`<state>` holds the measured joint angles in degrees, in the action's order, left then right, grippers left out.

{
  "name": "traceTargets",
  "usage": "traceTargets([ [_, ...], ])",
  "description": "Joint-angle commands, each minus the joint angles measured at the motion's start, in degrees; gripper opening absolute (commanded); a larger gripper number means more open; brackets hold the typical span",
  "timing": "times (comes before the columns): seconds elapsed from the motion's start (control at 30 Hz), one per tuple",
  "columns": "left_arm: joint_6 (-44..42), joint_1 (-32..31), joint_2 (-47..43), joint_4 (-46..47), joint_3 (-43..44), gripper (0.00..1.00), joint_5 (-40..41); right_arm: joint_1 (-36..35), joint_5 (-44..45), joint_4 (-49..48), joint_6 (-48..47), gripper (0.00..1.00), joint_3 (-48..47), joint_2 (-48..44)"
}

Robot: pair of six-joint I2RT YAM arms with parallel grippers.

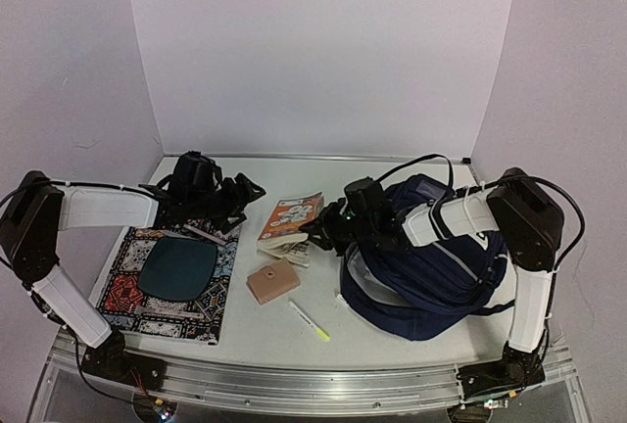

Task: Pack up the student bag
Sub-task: Pick up the book from the center of the board.

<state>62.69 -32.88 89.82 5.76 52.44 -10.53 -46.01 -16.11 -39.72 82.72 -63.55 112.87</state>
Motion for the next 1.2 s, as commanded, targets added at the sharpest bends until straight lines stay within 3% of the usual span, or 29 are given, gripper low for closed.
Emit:
traceTargets([
  [0.0,6.21,0.08,-1.73,3.82,-3.49,0.9,1.55,0.86,0.68,-11.18,5.46,0.0,-0.19,-5.08],
  [0.63,18.06,-3.29,6.66,17.01,-4.84,0.92,-3.1,0.48,2.6,-15.18,9.36,0.0,-2.06,-4.35],
  [1.03,22.94,-3.94,11.41,30.31,-4.92,0.81,-4.43,-0.28,-1.12,-17.11,11.45,0.0,-2.74,-1.64],
  [1.17,24.1,-3.94,13.17,33.81,-5.24,0.73,-4.59,-0.48,-1.92,-17.12,11.89,0.0,-3.05,-1.16],
])
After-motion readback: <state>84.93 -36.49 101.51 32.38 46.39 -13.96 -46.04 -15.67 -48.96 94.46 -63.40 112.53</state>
